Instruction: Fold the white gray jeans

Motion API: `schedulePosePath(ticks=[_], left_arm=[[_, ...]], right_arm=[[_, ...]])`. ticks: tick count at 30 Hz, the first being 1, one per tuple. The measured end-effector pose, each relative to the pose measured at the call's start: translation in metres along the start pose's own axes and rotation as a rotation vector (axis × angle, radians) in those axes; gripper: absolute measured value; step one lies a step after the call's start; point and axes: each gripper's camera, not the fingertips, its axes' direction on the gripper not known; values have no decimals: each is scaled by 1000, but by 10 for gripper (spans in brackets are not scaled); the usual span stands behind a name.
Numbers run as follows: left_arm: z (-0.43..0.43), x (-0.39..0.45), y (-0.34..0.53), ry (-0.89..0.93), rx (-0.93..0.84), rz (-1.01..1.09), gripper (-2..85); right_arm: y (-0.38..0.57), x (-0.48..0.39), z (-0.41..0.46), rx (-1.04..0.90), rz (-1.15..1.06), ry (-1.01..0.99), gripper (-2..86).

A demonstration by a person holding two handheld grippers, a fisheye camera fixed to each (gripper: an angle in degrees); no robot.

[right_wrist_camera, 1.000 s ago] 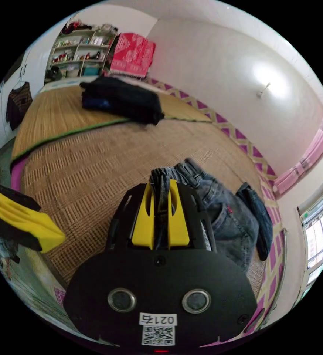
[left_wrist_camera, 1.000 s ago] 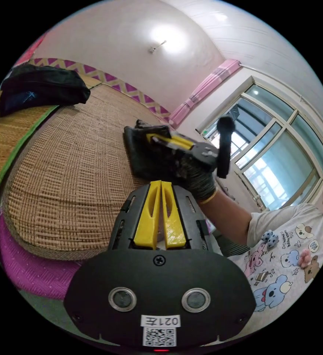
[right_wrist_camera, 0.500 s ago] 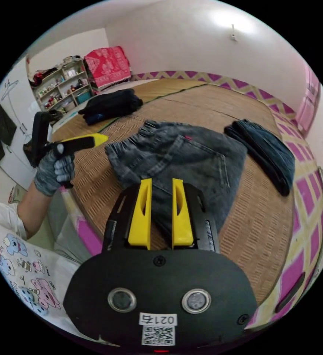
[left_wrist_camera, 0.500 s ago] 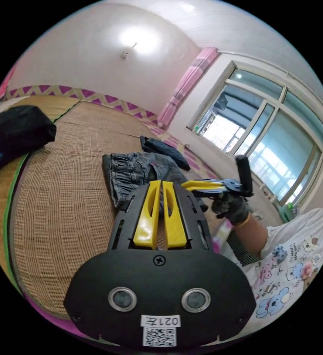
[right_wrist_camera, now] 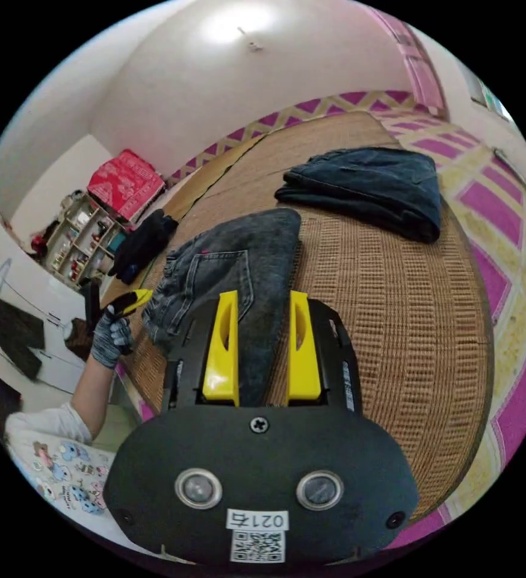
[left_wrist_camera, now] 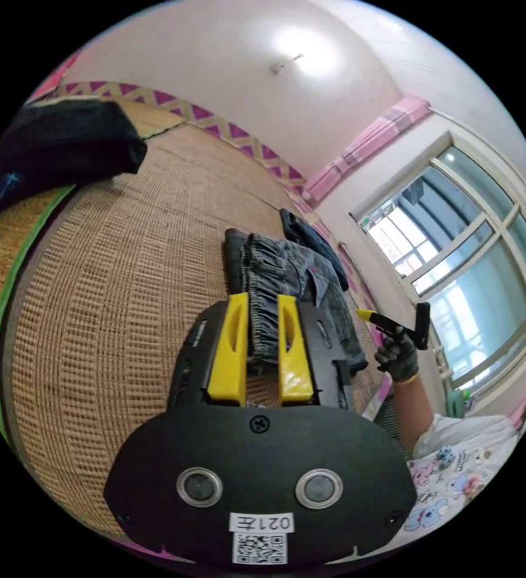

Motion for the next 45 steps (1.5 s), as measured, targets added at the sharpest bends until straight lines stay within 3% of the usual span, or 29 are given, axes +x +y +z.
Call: schedulePosePath(ticks=[5,10,15,21,29,32,34,38,41,45], left_arm=[[12,-21,-31,163,-175,-9,136],[15,-16,-57,131,-268,-9,89],[-12,0,-63,118,-199,27,51],[-117,7,-80,90,-25,89,48],[-310,-36,-132,-163,272,50,49],[-358,-63,-149,-244,417,-21,54],[-369,-108,-154,-302,488,-191,67],[-363,-157,-121,-399,498,-372,74],[-343,-120,-84,-499,539,-227,60],[-248,-36,-49,-539,344,62,70]], right_arm=[[-36,86,44,-181,94,-385,125],[-58,96,71,-264,98,-433,88],[-72,73,51,-286,4,-365,61],[-135,-52,41,-293,-255,-298,57],[-288,-303,173,-338,-549,-367,60],[-325,-382,222,-302,-595,-276,77],[-333,-406,249,-276,-561,-167,86],[-298,-408,270,-286,-583,-151,107],[-234,-376,256,-335,-679,-145,109],[-128,-314,223,-299,-764,79,123]])
